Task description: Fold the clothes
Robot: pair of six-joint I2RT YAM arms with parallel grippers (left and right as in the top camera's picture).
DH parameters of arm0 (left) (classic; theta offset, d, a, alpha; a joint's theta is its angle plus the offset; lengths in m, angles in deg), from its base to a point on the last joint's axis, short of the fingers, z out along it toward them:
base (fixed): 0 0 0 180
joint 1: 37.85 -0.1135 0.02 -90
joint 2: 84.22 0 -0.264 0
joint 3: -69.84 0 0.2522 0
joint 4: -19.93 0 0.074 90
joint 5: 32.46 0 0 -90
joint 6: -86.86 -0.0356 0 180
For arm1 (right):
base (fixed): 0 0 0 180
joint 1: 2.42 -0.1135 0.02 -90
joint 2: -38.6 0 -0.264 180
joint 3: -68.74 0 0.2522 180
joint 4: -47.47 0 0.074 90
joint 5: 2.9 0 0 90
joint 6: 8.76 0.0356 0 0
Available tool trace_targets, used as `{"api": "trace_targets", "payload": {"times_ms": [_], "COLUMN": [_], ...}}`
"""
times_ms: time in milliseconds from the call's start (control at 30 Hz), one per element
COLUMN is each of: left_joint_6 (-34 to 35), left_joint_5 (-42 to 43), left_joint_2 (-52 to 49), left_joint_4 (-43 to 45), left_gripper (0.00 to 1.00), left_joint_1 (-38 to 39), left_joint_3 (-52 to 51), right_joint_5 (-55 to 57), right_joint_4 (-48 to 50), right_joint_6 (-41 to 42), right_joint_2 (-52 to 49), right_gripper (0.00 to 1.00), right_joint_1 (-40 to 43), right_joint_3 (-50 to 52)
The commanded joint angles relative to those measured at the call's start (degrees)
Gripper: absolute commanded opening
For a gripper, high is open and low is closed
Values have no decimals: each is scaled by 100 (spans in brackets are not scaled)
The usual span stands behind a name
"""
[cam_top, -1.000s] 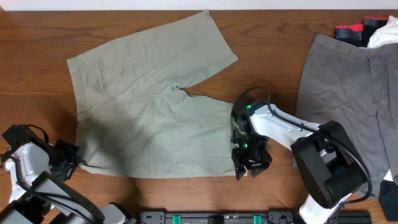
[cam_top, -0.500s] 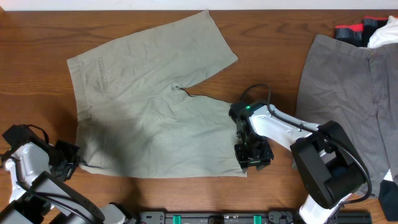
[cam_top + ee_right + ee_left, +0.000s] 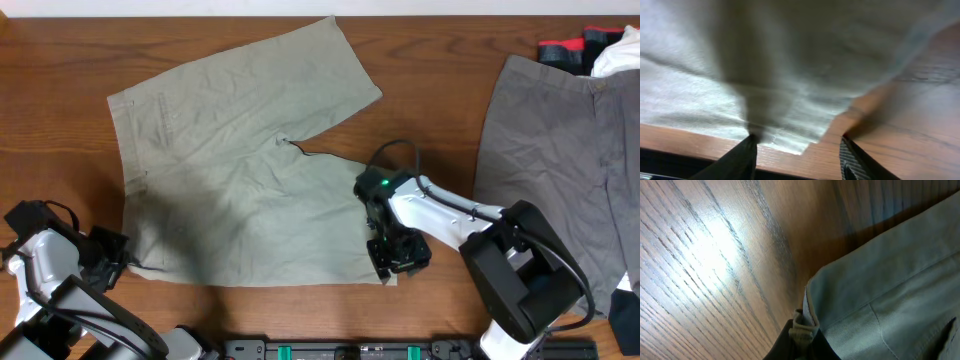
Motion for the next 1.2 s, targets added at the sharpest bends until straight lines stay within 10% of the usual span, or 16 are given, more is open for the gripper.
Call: {"api": "trace_targets", "payload": {"times_ms": [0,433,1167], "left_joint_6": [7,4,2], "left_joint_5": [-131,-131,-131], "left_joint_2": [68,68,70], "left_joint_4": [-57,-125,-127], "left_gripper": [6,6,6], "left_joint_1": [13,13,13], "left_joint_3": [-52,-52,-52], "right_joint_5": [-35,4,216], "right_joint_4": [131,118,-140], "right_joint_6": [-188,-103,-258], "right_joint_2": [-33,-33,146], "right_gripper": [50,21,1], "right_joint_1": [-114,-127,-122], "right_joint_3": [26,26,-181]}}
